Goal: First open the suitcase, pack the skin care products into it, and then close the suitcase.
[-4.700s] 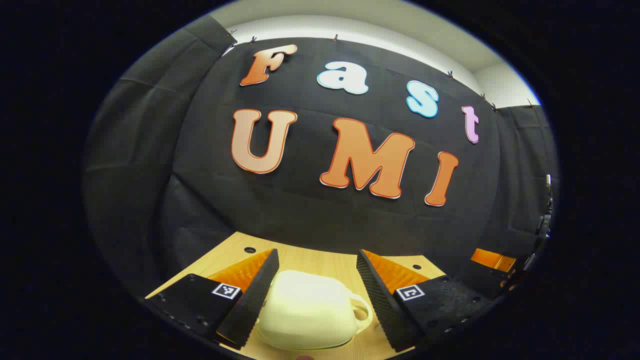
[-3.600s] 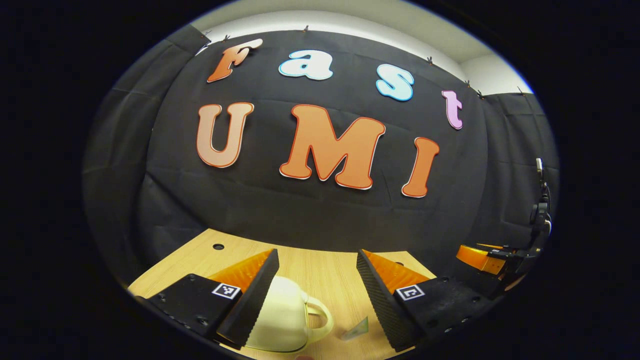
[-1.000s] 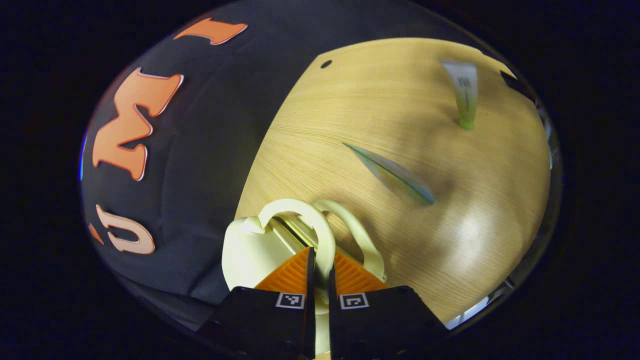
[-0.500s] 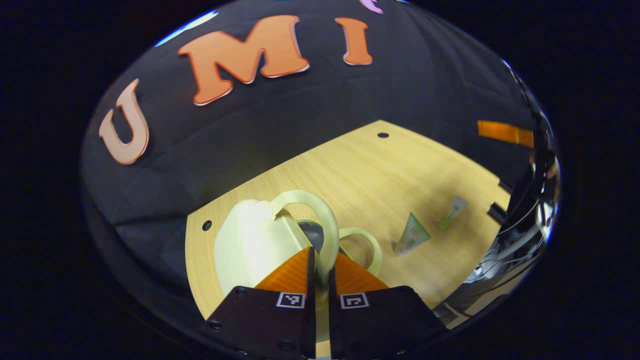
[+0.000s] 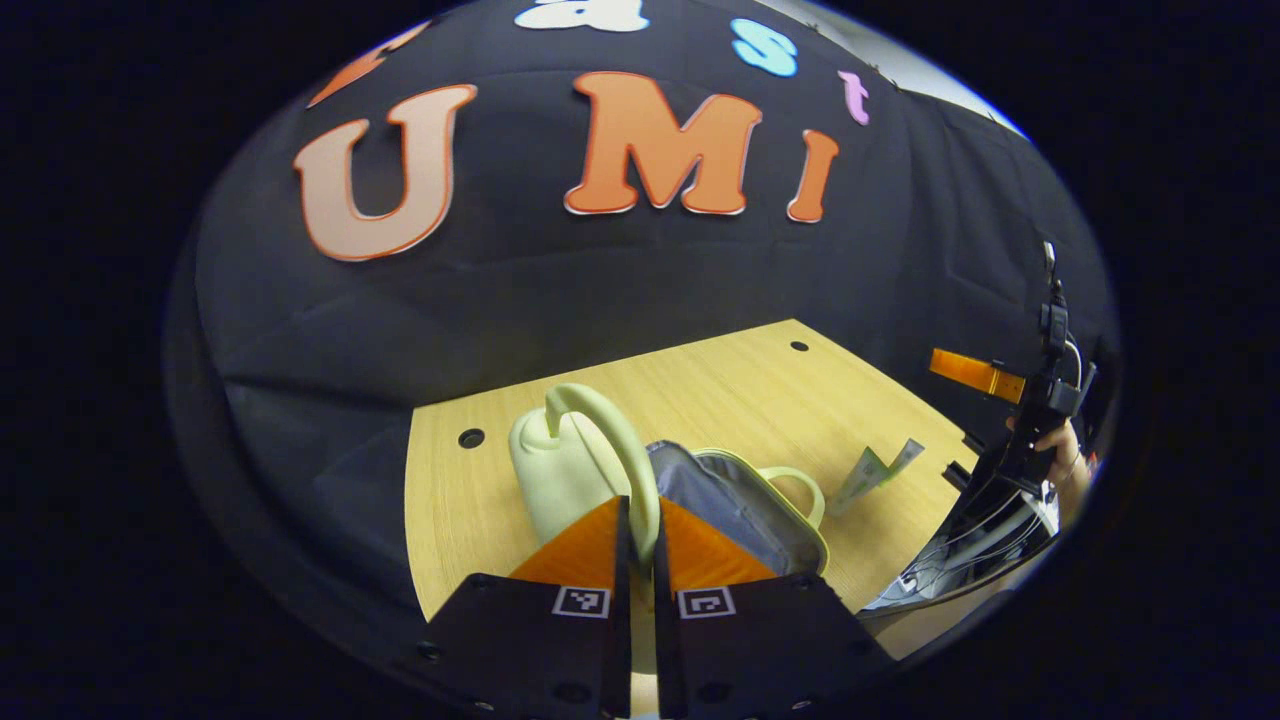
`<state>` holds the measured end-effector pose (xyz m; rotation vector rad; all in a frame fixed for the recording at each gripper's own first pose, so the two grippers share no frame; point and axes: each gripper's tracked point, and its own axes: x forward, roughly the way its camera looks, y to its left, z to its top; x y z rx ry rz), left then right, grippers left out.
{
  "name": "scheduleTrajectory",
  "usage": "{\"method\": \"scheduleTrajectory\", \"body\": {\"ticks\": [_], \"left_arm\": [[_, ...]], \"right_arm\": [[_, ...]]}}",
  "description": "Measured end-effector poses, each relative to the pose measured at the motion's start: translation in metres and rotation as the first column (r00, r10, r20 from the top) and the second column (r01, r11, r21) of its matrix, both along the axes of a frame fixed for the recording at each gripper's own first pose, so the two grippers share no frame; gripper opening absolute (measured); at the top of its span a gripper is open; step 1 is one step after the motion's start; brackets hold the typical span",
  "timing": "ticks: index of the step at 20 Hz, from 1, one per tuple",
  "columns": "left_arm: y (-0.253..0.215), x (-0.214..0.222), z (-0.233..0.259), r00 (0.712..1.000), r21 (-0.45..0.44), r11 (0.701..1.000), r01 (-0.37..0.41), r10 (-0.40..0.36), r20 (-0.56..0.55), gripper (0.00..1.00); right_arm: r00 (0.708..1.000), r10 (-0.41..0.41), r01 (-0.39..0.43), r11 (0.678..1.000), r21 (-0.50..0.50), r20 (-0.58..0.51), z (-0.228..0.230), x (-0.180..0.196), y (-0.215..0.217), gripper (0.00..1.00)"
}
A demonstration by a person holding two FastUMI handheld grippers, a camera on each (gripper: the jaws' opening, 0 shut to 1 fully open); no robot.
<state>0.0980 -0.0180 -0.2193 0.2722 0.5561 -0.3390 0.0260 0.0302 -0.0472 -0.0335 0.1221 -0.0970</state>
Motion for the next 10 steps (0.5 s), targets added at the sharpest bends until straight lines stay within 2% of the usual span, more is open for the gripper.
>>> {"method": "scheduleTrajectory", "body": {"ticks": [3, 6, 8, 10], "left_arm": [[0.059, -0.006, 0.004, 0.999, -0.048, 0.998, -0.039, 0.039, 0.000, 0.10], [0.098, -0.004, -0.004, 0.999, -0.110, 0.993, -0.041, 0.041, -0.001, 0.10], [0.140, -0.001, -0.014, 0.994, -0.145, 0.984, -0.107, 0.107, -0.010, 0.10], [0.185, -0.003, -0.040, 0.981, -0.141, 0.970, -0.196, 0.193, -0.036, 0.10]], "right_arm": [[1.000, 0.009, -0.009, 1.000, 0.004, -0.001, 0.006, 0.000, 0.022, 0.95], [0.999, 0.031, -0.031, 0.999, 0.030, 0.008, 0.015, 0.005, 0.044, 0.95], [0.998, 0.054, -0.054, 0.998, 0.035, 0.021, 0.024, 0.010, 0.061, 0.95], [0.997, 0.076, -0.076, 0.997, 0.014, 0.027, 0.027, 0.014, 0.076, 0.95]]}}
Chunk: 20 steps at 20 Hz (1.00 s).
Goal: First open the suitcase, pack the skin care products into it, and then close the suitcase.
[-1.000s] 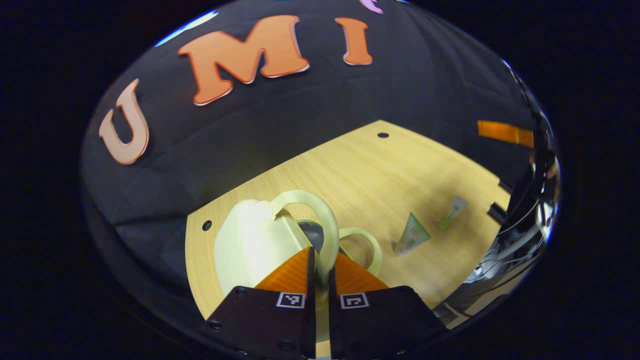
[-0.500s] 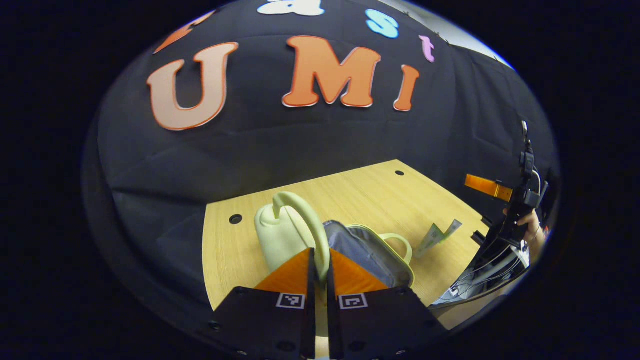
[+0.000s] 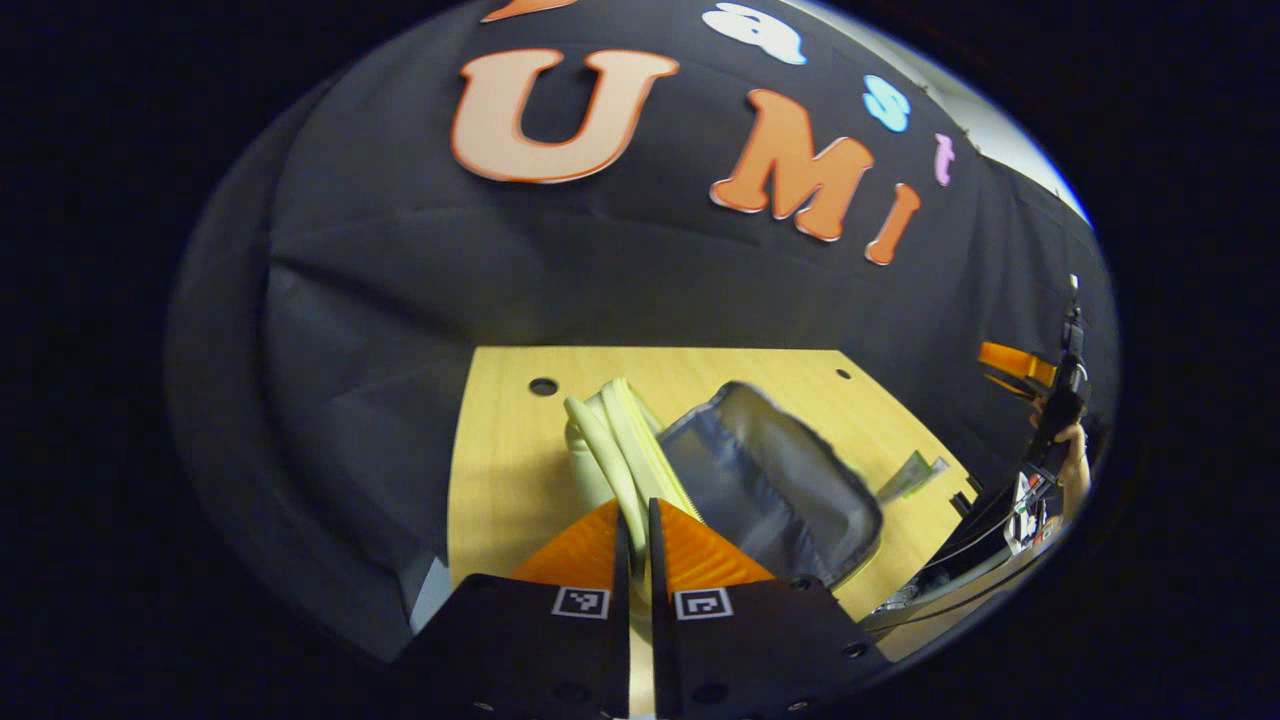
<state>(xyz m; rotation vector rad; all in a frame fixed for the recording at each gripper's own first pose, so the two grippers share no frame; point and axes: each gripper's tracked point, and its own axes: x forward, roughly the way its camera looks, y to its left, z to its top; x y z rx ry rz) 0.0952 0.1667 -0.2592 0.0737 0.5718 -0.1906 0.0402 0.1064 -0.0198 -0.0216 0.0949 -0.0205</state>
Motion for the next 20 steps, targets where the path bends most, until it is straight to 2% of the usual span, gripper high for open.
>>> {"method": "scheduleTrajectory", "body": {"ticks": [1, 6, 11, 13, 16, 17, 19, 20], "left_arm": [[0.017, 0.000, -0.019, 0.999, -0.007, 0.999, -0.039, 0.039, -0.038, 0.04], [0.075, -0.013, -0.097, 0.973, -0.076, 0.982, -0.172, 0.158, -0.167, 0.07], [0.101, -0.020, -0.148, 0.942, -0.148, 0.955, -0.259, 0.216, -0.256, 0.07], [0.108, -0.020, -0.156, 0.932, -0.145, 0.948, -0.285, 0.238, -0.275, 0.07], [0.114, -0.012, -0.164, 0.929, -0.073, 0.957, -0.281, 0.252, -0.269, 0.07], [0.122, -0.011, -0.166, 0.928, -0.027, 0.960, -0.280, 0.264, -0.263, 0.11], [0.130, -0.009, -0.159, 0.927, 0.053, 0.960, -0.276, 0.281, -0.249, 0.29], [0.139, -0.008, -0.152, 0.923, 0.117, 0.947, -0.300, 0.320, -0.216, 0.46]], "right_arm": [[1.000, 0.003, -0.003, 1.000, -0.018, -0.002, 0.000, 0.002, 0.005, 0.95], [0.999, 0.005, -0.006, 0.999, -0.037, -0.042, -0.010, 0.000, 0.010, 0.95], [0.999, -0.025, 0.022, 0.997, -0.076, -0.046, -0.010, -0.006, 0.002, 0.95], [0.998, -0.034, 0.030, 0.997, -0.076, -0.054, -0.013, -0.009, -0.002, 0.95], [0.997, -0.051, 0.046, 0.996, -0.080, -0.061, -0.017, -0.013, -0.010, 0.95], [0.996, -0.057, 0.052, 0.995, -0.081, -0.063, -0.018, -0.014, -0.013, 0.95], [0.996, -0.067, 0.062, 0.995, -0.079, -0.062, -0.020, -0.017, -0.019, 0.95], [0.995, -0.071, 0.066, 0.995, -0.076, -0.063, -0.020, -0.018, -0.022, 0.95]]}}
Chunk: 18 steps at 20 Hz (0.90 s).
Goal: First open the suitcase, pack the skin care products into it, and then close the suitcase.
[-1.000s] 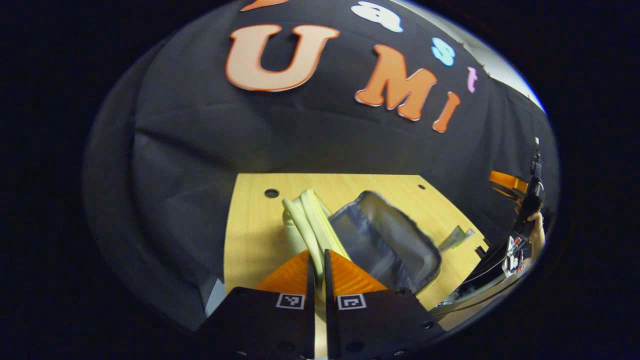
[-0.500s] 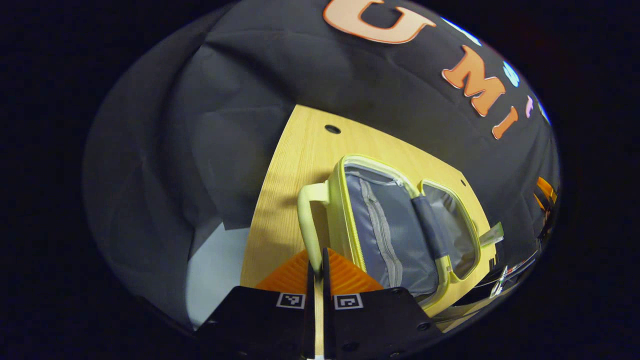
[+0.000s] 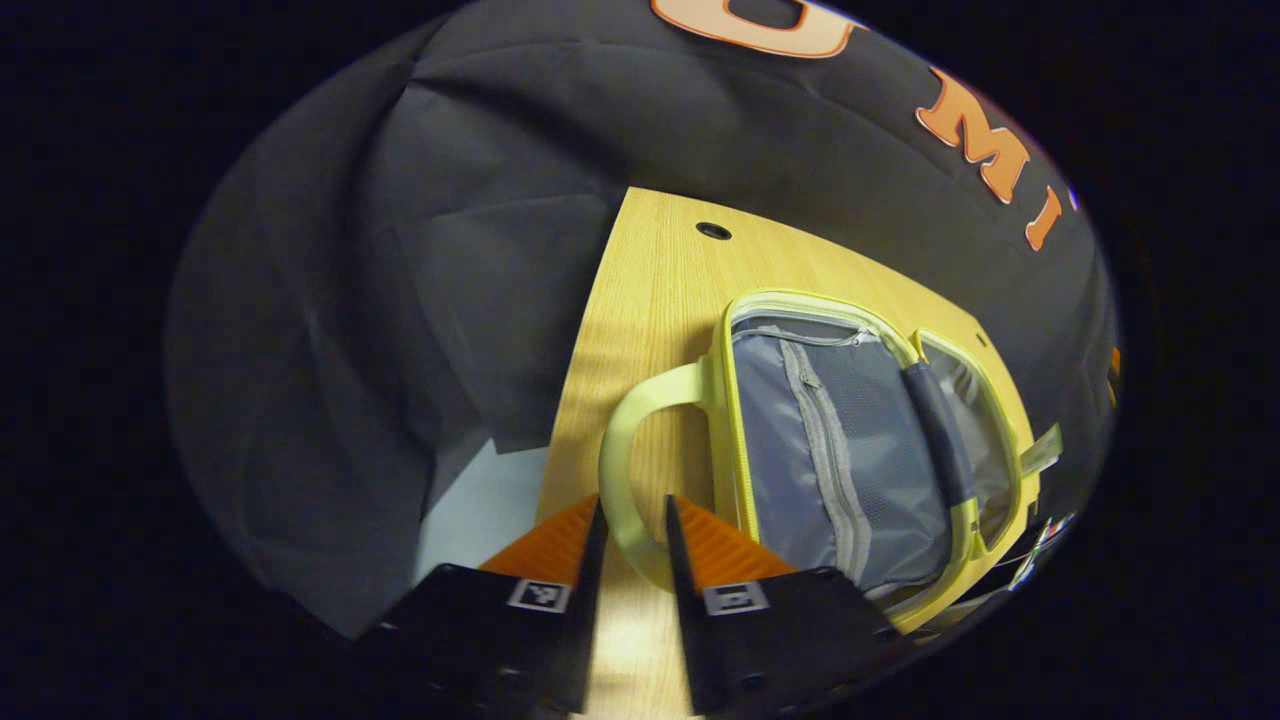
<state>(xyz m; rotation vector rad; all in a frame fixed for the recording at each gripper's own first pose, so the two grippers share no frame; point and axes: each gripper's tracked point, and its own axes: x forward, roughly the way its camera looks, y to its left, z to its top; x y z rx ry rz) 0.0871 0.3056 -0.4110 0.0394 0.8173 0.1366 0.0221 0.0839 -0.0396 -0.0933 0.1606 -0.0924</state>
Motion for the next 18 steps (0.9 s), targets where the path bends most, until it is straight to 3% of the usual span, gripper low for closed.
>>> {"method": "scheduleTrajectory", "body": {"ticks": [3, 9, 13, 15, 18], "left_arm": [[0.011, 0.005, 0.036, 0.994, 0.106, 0.993, -0.049, 0.038, 0.102, 0.98], [-0.076, 0.011, 0.140, 0.947, 0.114, 0.993, -0.031, -0.007, 0.323, 0.99], [-0.184, 0.028, 0.195, 0.893, 0.111, 0.993, 0.043, -0.088, 0.441, 0.98], [-0.245, 0.036, 0.209, 0.860, 0.123, 0.986, 0.109, -0.155, 0.486, 0.98], [-0.335, 0.035, 0.209, 0.834, 0.136, 0.973, 0.188, -0.232, 0.502, 0.98]], "right_arm": [[1.000, -0.013, 0.013, 1.000, -0.001, 0.001, -0.003, -0.001, -0.012, 0.95], [0.999, -0.044, 0.044, 0.999, -0.030, 0.015, 0.001, 0.004, -0.049, 0.95], [0.999, -0.037, 0.036, 0.998, -0.048, -0.016, -0.005, 0.010, -0.081, 0.95], [0.999, -0.019, 0.018, 0.999, -0.048, -0.030, -0.004, 0.011, -0.098, 0.95], [0.999, -0.001, -0.001, 0.998, -0.056, -0.044, 0.001, 0.014, -0.132, 0.95]]}}
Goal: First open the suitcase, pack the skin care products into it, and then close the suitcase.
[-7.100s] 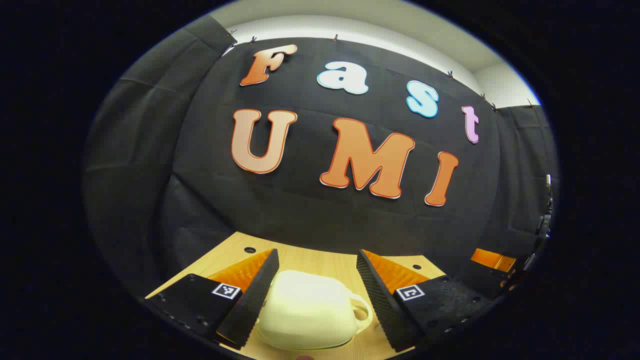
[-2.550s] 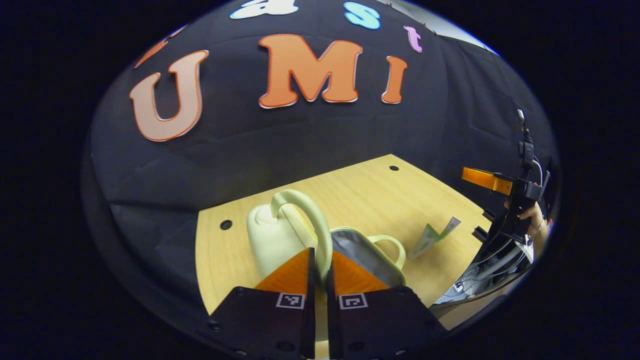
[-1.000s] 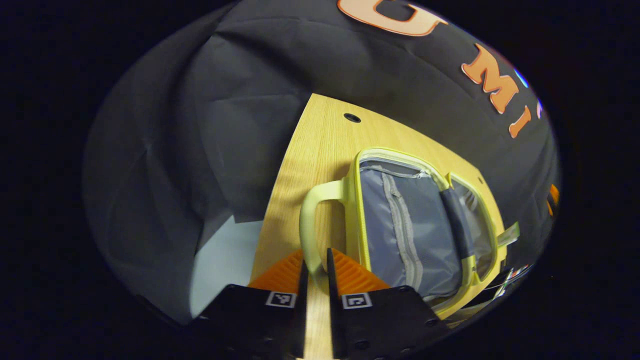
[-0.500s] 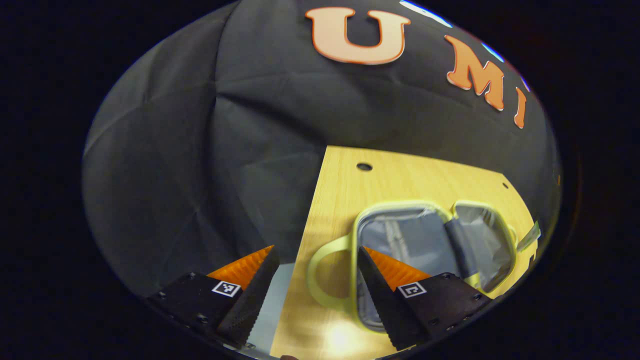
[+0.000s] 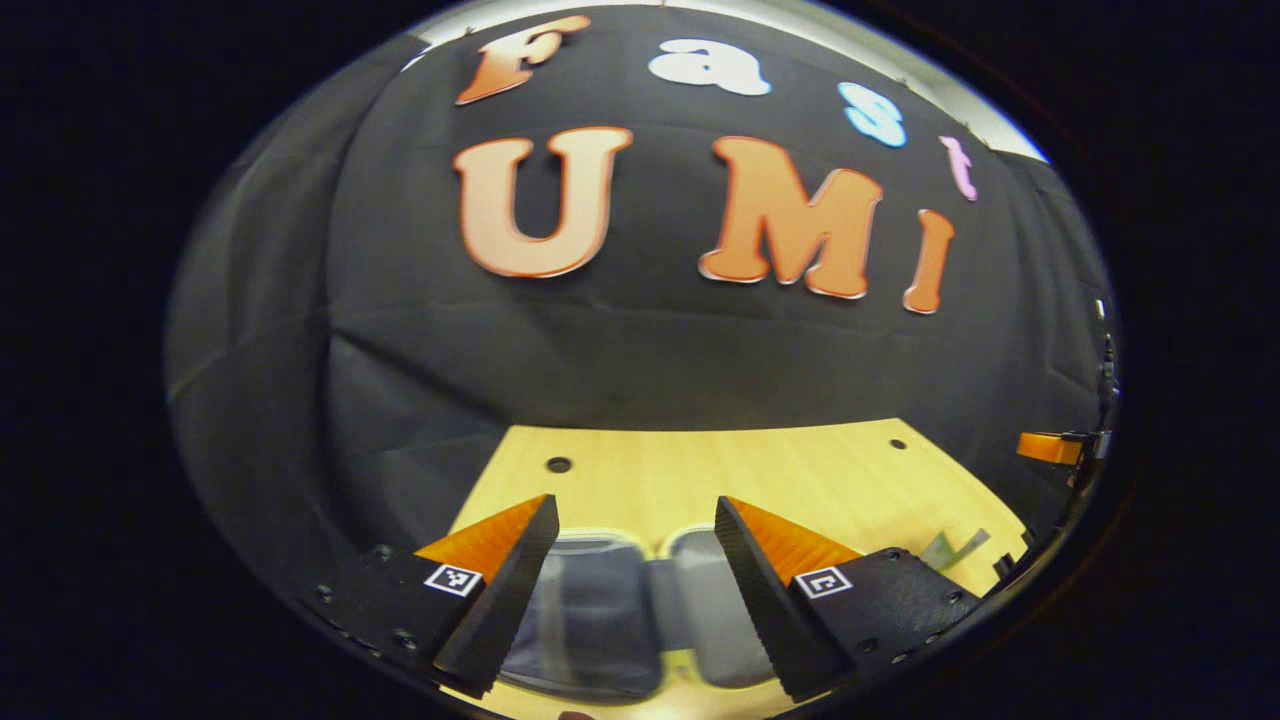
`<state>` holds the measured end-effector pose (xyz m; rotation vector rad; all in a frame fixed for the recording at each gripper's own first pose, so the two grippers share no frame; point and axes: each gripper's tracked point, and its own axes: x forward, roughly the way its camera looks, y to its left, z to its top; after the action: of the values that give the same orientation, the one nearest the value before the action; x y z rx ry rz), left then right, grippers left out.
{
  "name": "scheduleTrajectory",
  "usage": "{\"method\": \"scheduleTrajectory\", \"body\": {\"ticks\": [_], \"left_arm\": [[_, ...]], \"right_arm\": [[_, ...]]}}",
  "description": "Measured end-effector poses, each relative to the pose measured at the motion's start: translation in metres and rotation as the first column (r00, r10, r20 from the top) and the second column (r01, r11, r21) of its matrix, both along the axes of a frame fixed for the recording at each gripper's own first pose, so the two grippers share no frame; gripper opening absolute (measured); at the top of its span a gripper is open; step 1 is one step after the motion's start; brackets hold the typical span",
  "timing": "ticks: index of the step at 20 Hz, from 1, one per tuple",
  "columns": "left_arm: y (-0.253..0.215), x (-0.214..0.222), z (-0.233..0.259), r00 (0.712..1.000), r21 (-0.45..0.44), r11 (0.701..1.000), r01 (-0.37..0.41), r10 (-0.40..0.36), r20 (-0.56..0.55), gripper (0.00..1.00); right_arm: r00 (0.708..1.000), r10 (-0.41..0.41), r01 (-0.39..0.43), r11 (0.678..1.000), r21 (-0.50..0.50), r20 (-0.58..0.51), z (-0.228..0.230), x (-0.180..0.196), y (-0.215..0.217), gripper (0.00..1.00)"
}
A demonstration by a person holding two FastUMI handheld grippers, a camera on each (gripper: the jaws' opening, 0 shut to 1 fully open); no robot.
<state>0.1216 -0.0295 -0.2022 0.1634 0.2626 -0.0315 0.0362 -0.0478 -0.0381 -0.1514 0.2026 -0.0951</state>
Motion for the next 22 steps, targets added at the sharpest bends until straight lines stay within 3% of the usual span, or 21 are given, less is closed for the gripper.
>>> {"method": "scheduleTrajectory", "body": {"ticks": [4, 10, 14, 22], "left_arm": [[-0.132, 0.002, -0.023, 0.993, -0.039, 0.993, 0.113, -0.111, 0.030, 0.98], [-0.284, 0.004, -0.121, 0.963, -0.056, 0.966, 0.251, -0.255, -0.082, 0.98], [-0.317, 0.008, -0.197, 0.946, -0.039, 0.967, 0.252, -0.255, -0.199, 0.98], [-0.304, 0.016, -0.290, 0.936, 0.032, 0.976, 0.214, -0.196, -0.291, 0.98]], "right_arm": [[0.998, 0.046, -0.046, 0.999, 0.007, -0.040, 0.001, 0.001, -0.041, 0.95], [0.997, 0.056, -0.058, 0.998, -0.025, -0.057, 0.012, -0.003, -0.104, 0.95], [0.995, 0.012, -0.014, 1.000, -0.015, -0.102, -0.002, -0.015, -0.142, 0.95], [0.982, -0.063, 0.054, 0.997, -0.053, -0.176, -0.025, -0.021, -0.178, 0.95]]}}
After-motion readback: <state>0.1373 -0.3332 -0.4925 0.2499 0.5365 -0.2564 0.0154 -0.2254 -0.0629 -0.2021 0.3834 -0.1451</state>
